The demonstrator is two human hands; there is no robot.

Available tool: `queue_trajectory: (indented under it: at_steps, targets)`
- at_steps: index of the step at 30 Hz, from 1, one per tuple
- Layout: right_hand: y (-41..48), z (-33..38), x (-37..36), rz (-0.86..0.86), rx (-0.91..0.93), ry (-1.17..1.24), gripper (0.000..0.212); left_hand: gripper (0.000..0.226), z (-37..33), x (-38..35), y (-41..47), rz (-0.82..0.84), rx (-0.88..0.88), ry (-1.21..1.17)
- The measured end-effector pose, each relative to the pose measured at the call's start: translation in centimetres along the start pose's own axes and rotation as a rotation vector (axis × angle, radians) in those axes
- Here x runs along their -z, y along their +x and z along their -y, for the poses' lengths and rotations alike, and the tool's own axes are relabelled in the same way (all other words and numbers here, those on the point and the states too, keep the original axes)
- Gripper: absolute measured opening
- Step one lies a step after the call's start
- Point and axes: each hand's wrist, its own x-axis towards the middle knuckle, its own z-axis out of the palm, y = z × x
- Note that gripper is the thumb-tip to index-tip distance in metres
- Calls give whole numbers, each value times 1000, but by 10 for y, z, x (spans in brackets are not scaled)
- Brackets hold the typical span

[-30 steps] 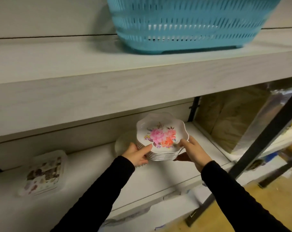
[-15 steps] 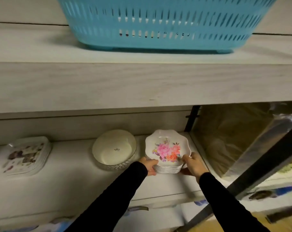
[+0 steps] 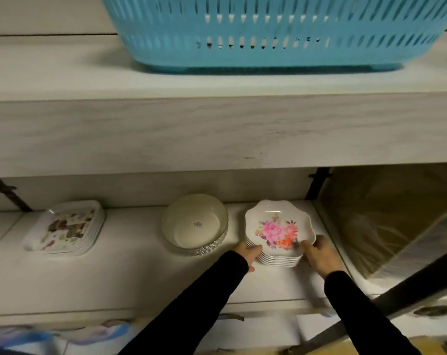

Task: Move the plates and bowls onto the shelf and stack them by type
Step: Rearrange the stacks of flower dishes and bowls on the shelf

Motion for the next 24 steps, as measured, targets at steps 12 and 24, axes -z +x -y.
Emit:
queue_trajectory:
  at_steps: [12, 24]
  targets:
    - [-60, 74, -28, -97, 523, -290, 38, 27, 15, 141, -54, -190, -290, 58]
    - [-131, 163, -192, 100, 598, -220, 24, 22, 61, 355, -83, -404, -323, 230]
